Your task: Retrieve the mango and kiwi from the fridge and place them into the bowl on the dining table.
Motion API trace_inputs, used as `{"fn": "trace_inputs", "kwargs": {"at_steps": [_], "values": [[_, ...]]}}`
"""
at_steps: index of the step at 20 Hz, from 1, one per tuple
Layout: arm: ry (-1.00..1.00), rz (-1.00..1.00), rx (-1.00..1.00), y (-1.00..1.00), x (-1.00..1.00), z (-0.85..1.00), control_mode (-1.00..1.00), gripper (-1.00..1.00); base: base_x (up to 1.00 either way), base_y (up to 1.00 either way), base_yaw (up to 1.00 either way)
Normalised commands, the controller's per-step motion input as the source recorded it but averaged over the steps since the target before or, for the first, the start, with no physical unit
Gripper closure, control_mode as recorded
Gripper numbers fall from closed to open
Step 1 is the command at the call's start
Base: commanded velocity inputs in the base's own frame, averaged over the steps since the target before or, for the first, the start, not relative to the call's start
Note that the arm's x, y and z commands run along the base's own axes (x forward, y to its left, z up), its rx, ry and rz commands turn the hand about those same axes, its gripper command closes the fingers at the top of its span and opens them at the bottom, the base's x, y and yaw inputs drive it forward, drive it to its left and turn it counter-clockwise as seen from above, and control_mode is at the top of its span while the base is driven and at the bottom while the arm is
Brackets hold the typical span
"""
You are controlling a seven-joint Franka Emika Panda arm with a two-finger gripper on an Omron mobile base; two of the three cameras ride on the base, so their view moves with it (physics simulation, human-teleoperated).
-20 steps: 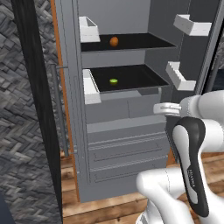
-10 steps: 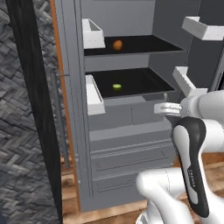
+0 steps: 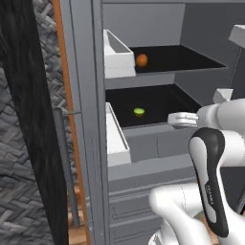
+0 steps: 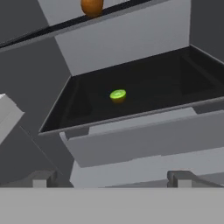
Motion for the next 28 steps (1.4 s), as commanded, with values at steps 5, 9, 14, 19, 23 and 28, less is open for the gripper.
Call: {"fn": "trace_inputs", "kwargs": {"at_steps": [5, 9, 14, 19, 23, 28], "values": [[0.0, 0.0, 0.0, 0.0, 0.0, 0.0, 1.0, -1.0, 0.75, 0.0, 0.0], [0.0, 0.0, 0.0, 0.0, 0.0, 0.0, 1.0, -1.0, 0.74, 0.0, 0.01], [0.0, 0.0, 0.0, 0.0, 0.0, 0.0, 1.0, -1.0, 0.56, 0.0, 0.0], [0.04, 0.0, 0.0, 0.0, 0.16, 0.0, -1.0, -1.0, 0.23, 0.01, 0.0], [0.1, 0.0, -0.03, 0.03, 0.39, -0.11, -1.0, -1.0, 0.0, 0.0, 0.0], [0.0, 0.0, -0.1, 0.01, 0.1, -0.17, -1.0, -1.0, 0.0, 0.0, 0.0]]}}
